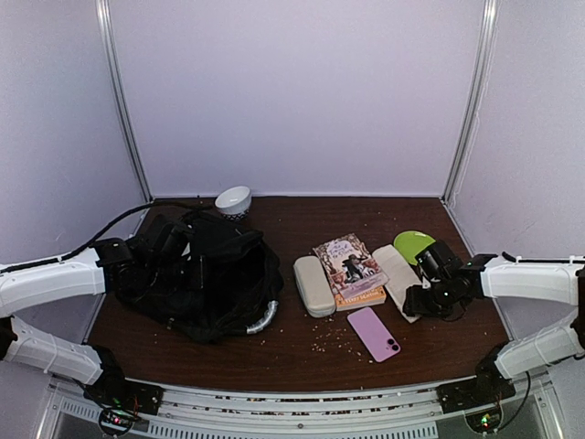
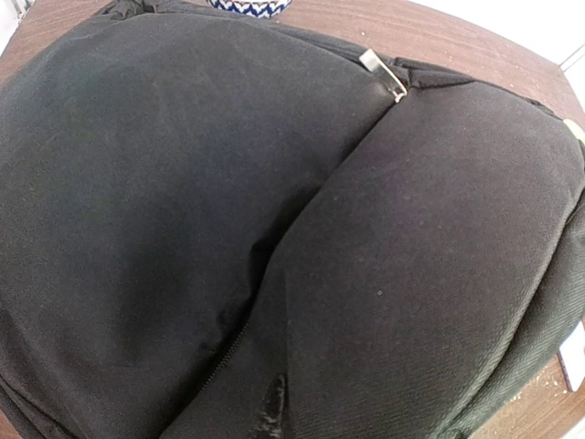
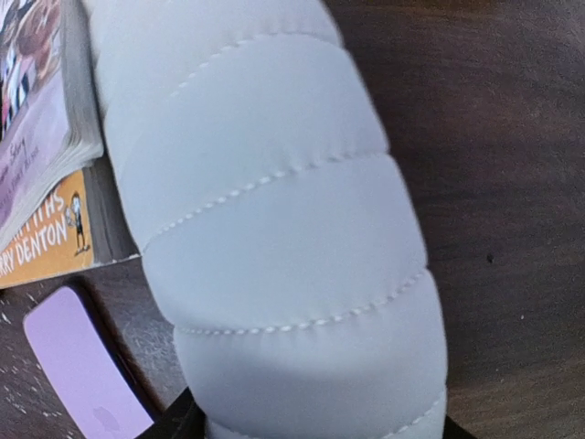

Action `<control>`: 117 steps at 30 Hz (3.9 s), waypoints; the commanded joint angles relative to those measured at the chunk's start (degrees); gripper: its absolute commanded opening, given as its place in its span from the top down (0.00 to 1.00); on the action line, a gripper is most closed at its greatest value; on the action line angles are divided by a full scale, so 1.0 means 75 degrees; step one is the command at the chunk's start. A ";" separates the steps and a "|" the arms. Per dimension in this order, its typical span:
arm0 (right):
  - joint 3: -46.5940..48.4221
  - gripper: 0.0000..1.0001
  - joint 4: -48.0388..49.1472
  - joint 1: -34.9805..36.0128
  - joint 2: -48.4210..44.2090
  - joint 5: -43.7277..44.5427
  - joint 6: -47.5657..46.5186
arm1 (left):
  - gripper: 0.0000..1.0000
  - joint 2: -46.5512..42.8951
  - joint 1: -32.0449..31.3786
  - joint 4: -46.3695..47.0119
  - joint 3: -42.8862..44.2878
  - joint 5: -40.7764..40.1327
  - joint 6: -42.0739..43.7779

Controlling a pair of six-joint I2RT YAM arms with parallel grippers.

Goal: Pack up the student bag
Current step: Pick up the stationery from the center of the board, then place the stationery in the student bag.

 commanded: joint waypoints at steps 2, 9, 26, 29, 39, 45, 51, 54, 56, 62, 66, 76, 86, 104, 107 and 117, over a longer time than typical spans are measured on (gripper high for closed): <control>0.0125 0.53 0.0048 0.0046 -0.0685 -0.0033 -0.0108 | 1.00 -0.0096 0.0040 0.0603 0.0133 0.0258 -0.0026; 0.0330 0.64 -0.1163 0.0048 -0.2395 0.0306 -0.0033 | 1.00 -0.0045 0.0040 0.0465 0.0309 0.0166 0.0058; 0.2711 0.69 -0.1106 0.3140 -0.1655 -0.0402 0.0353 | 1.00 -0.0433 0.0040 0.0804 0.0706 0.0153 0.0496; 0.3489 0.69 -0.0900 0.3757 -0.0621 -0.0625 0.0189 | 1.00 -0.0691 0.0040 0.1123 0.0588 0.0209 0.0546; 0.5291 0.69 -0.0688 0.4365 0.2217 -0.1655 -0.0004 | 1.00 -0.1026 0.0028 0.1412 0.0698 0.0505 0.0842; 0.5743 0.69 -0.0914 0.4378 0.3022 -0.1758 -0.0089 | 1.00 -0.1033 0.0029 0.1336 0.0836 0.0493 0.0875; 0.6600 0.70 -0.1026 0.4138 0.3919 -0.1313 -0.0042 | 1.00 -0.0921 -0.0151 0.1354 0.0824 0.0524 0.0906; 0.7136 0.69 -0.1047 0.3954 0.4464 -0.1126 0.0031 | 1.00 -0.0930 -0.0347 0.1343 0.0805 0.0454 0.0856; 0.7457 0.69 -0.1004 0.3851 0.4801 -0.1008 0.0075 | 1.00 -0.0933 -0.0476 0.1353 0.0790 0.0395 0.0775; 0.8528 0.69 -0.1160 0.3569 0.5730 -0.0795 0.0243 | 1.00 -0.0865 -0.0832 0.1366 0.0801 0.0265 0.0711; 0.9018 0.68 -0.1226 0.3478 0.5965 -0.0847 0.0476 | 1.00 -0.0733 -0.0992 0.1365 0.0741 0.0152 0.0643; 0.7660 0.42 0.0243 0.3465 0.5039 -0.1142 0.1277 | 1.00 -0.0018 -0.1015 0.1494 0.0812 0.0067 0.0378; 0.4939 0.29 0.2676 0.3414 0.3867 -0.1046 0.2061 | 1.00 0.0376 -0.1015 0.1482 0.0870 0.0061 0.0238; 0.3651 0.34 0.5170 0.3143 0.3527 -0.1405 0.3220 | 1.00 0.0632 -0.1016 0.1436 0.1012 0.0160 0.0240; 0.3469 0.36 0.5270 0.3143 0.3453 -0.1435 0.3323 | 1.00 0.0631 -0.1015 0.1438 0.1012 0.0162 0.0239; 0.3721 0.80 0.5666 0.3153 0.3395 -0.1316 0.3158 | 1.00 0.0176 -0.1104 0.1196 0.1079 -0.0164 0.0213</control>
